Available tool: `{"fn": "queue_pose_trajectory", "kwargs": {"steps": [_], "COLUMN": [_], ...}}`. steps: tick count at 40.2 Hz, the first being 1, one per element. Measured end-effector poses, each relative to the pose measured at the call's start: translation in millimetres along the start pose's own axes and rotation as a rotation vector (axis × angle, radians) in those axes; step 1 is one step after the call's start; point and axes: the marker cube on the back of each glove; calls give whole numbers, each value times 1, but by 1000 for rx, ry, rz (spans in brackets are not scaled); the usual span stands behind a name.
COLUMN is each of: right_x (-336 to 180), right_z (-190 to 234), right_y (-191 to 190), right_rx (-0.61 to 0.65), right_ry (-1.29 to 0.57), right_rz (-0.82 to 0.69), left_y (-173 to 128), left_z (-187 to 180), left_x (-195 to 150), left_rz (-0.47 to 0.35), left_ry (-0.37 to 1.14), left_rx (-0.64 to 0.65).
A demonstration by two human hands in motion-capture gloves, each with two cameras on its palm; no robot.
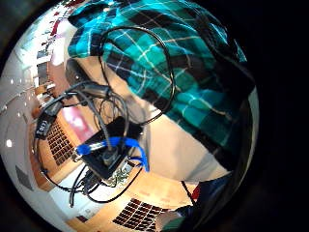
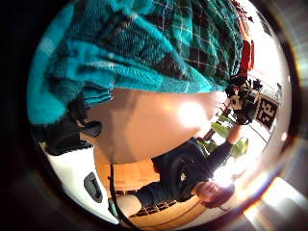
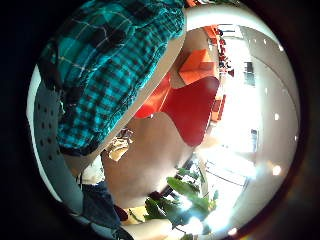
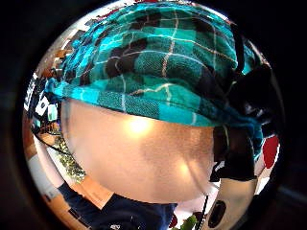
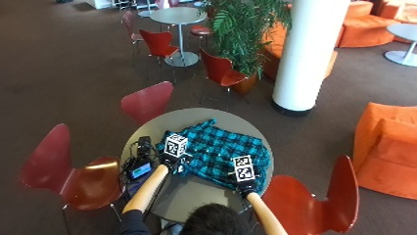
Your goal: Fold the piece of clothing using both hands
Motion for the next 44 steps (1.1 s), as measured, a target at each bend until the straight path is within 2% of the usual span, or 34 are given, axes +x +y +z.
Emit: {"fn": "queue_pose_trajectory", "kwargs": {"steps": [4, 7, 11, 17, 19, 23, 28, 33, 39, 44], "right_x": [11, 27, 53, 83, 88, 95, 98, 99, 112, 127], "right_z": [0, 11, 33, 15, 8, 0, -1, -6, -22, -51], "right_y": [-6, -8, -29, 7, 23, 51, 75, 99, 94, 55], "right_rx": [71, 53, 84, 146, 159, 179, 210, 217, 208, 204], "right_ry": [-8, -33, -60, -80, -81, -60, -18, 0, -2, -30], "right_rz": [16, 32, 68, 84, 80, 65, 32, 8, 43, 118], "left_y": [14, 27, 45, 47, 59, 86, 117, 151, 147, 101], "left_z": [4, 3, 2, 25, 27, 35, 53, 51, 23, -23], "left_x": [9, 17, 36, 52, 62, 75, 91, 105, 104, 89], "left_rz": [2, 10, 112, 194, 210, 188, 224, 259, 252, 154], "left_ry": [10, -13, -13, -45, -56, -107, -60, -6, 27, -31], "left_rx": [60, 162, 235, 272, 286, 315, 261, 230, 232, 262]}}
